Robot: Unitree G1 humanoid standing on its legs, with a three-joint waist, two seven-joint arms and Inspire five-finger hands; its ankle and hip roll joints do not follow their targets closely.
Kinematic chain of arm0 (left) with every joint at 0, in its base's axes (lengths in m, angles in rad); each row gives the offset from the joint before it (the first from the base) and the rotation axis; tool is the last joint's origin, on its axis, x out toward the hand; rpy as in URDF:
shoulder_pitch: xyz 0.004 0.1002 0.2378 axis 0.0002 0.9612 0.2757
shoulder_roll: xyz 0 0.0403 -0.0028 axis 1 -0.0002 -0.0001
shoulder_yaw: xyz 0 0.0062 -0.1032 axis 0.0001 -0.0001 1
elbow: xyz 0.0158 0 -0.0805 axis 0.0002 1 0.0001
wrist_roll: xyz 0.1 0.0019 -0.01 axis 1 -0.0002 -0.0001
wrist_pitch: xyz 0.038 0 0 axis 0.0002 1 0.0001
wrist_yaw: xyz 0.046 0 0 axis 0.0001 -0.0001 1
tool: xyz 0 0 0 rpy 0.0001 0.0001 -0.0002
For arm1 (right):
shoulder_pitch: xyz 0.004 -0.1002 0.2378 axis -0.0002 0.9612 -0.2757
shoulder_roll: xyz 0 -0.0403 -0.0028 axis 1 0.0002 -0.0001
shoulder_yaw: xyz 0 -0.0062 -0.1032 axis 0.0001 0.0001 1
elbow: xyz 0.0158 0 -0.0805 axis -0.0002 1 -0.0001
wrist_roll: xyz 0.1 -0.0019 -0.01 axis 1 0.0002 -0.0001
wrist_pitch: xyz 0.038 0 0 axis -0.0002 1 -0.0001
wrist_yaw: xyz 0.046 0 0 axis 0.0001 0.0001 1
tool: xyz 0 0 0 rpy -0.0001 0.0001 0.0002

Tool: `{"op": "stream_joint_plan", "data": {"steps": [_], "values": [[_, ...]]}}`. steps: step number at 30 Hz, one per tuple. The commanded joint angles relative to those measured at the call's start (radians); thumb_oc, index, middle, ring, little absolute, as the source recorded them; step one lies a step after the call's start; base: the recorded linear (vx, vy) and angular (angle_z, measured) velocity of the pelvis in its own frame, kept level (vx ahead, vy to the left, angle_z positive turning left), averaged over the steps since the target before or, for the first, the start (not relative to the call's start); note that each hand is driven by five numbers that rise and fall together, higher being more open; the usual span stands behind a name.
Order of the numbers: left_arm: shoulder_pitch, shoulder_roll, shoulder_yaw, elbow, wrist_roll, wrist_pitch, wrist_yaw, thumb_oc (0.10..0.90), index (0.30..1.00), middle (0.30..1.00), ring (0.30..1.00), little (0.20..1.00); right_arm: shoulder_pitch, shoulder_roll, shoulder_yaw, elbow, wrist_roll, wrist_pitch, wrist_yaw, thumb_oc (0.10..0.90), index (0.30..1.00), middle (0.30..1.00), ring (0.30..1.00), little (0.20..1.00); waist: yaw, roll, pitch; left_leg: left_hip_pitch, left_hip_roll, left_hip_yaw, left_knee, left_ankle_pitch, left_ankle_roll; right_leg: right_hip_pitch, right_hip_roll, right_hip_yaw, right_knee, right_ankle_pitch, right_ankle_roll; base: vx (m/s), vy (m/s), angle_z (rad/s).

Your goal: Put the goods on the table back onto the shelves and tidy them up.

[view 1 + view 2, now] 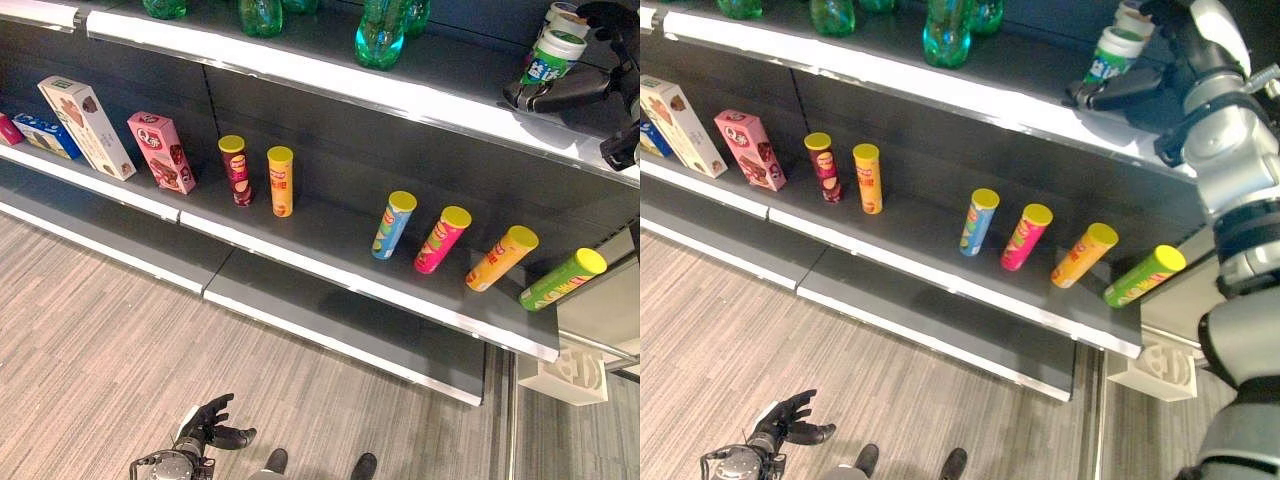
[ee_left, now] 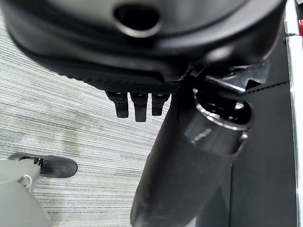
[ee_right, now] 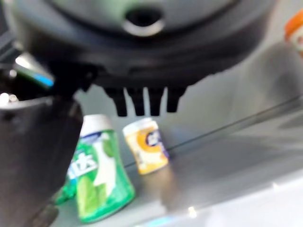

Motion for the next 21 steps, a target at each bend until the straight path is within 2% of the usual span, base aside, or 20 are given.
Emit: {"op": "stream_joint_plan", "data": {"steps": [1,18,21], "values": [[-0.029,0.068,-0.036,-0.029,-0.005,-0.053,0.026,0.800,0.900,0.900,0.900,0.900,-0.254,-0.011,0.073,0.046,-0.045,-0.020,-0.086,0.800,0.900,0.900,0.900,0.900,0.005,-0.051,-0.066,-0.026,0.042,0.131,0.002,-0.032,-0.055,0.114,-0.043,0.015,0.006,-0.110,0.113,-0.01,0.007,-0.14],[-0.026,0.068,-0.037,-0.033,-0.003,-0.055,0.026,0.800,0.900,0.900,0.900,0.900,-0.298,0.017,0.114,0.069,-0.080,-0.012,-0.086,0.800,0.900,0.900,0.900,0.900,-0.012,-0.043,-0.067,-0.012,0.048,0.155,0.002,-0.040,-0.054,0.115,-0.042,0.034,0.006,-0.110,0.114,0.00,0.001,-0.05],[-0.016,0.067,-0.028,-0.039,-0.003,-0.054,0.024,0.800,0.900,0.900,0.900,0.900,-0.299,-0.017,0.096,-0.026,-0.031,-0.027,-0.087,0.800,0.900,0.900,0.900,0.900,-0.021,-0.040,-0.069,-0.012,0.049,0.162,0.002,-0.041,-0.055,0.115,-0.044,0.036,0.006,-0.109,0.116,0.00,0.000,0.00]]}}
